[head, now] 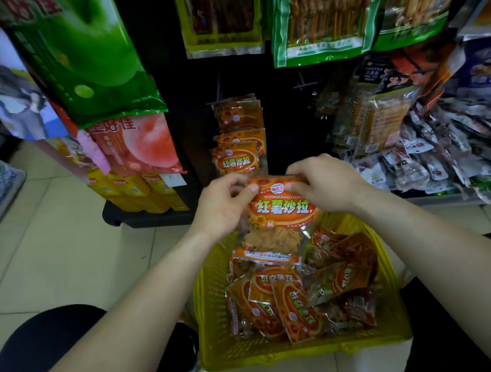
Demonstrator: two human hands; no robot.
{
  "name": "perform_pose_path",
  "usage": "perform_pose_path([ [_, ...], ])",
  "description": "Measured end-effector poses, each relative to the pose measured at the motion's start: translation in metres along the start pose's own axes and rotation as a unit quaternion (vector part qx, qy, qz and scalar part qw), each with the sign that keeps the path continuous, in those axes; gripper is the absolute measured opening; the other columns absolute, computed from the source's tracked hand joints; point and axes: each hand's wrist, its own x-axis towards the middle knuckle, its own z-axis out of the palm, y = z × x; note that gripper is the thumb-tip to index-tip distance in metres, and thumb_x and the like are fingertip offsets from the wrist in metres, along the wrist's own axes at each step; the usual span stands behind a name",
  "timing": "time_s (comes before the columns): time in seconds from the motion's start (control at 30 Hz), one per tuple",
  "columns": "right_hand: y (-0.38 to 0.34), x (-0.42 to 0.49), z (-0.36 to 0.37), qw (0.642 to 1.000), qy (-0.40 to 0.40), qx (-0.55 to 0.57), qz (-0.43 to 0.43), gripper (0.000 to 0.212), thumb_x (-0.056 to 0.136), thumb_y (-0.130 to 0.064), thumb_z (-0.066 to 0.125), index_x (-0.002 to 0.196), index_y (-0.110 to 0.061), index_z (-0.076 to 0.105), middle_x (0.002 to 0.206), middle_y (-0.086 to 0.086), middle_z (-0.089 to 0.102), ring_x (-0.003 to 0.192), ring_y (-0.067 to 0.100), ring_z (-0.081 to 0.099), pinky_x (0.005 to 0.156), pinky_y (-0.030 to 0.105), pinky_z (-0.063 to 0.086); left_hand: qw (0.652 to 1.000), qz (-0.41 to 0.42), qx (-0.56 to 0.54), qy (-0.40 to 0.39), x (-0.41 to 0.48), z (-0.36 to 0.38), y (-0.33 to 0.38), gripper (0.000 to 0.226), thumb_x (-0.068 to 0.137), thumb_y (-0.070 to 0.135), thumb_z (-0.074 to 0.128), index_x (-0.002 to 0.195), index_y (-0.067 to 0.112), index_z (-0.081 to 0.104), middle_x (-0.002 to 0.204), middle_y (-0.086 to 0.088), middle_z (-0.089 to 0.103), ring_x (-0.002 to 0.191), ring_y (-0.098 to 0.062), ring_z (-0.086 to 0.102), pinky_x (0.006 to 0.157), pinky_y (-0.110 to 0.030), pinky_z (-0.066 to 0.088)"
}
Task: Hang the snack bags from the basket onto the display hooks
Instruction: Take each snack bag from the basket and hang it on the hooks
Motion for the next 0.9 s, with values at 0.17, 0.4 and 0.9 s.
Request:
perform_pose_path([
  [0.17,0.001,0.033,-0.018,0.992,0.075,-0.106,0.006,0.020,0.096,-0.046,0.052,0.108,-0.035,0.064,0.105,0.004,0.069,0.103,0.033,0.062,0.070,0.038,0.045,0.994,-0.069,0.084,0.005,0.005,-0.035,-0.034,0.022,0.089,0.034,0.073,0.108,0.031,0.062,0.104,0.010,0.070,0.097,-0.009,0.067,0.087,-0.031,0.054],
  [0.4,0.010,0.109,0.009,0.984,0.040,-0.167,0.042,0.028,0.099,-0.041,0.050,0.123,-0.030,0.060,0.107,0.007,0.067,0.096,0.031,0.064,0.070,0.038,0.050,0.981,-0.109,0.160,-0.012,0.012,-0.034,-0.080,0.028,0.090,0.031,0.071,0.117,0.023,0.067,0.113,0.002,0.069,0.096,-0.008,0.061,0.082,-0.021,0.045],
  [0.9,0.030,0.231,0.137,0.998,-0.056,-0.037,0.023,0.039,0.098,-0.039,0.051,0.136,-0.034,0.053,0.128,0.012,0.060,0.112,0.034,0.059,0.089,0.043,0.052,0.958,-0.193,0.187,-0.103,0.127,0.056,-0.163,0.056,0.096,0.037,0.058,0.147,0.043,0.036,0.144,0.000,0.054,0.120,-0.023,0.058,0.101,-0.037,0.048],
])
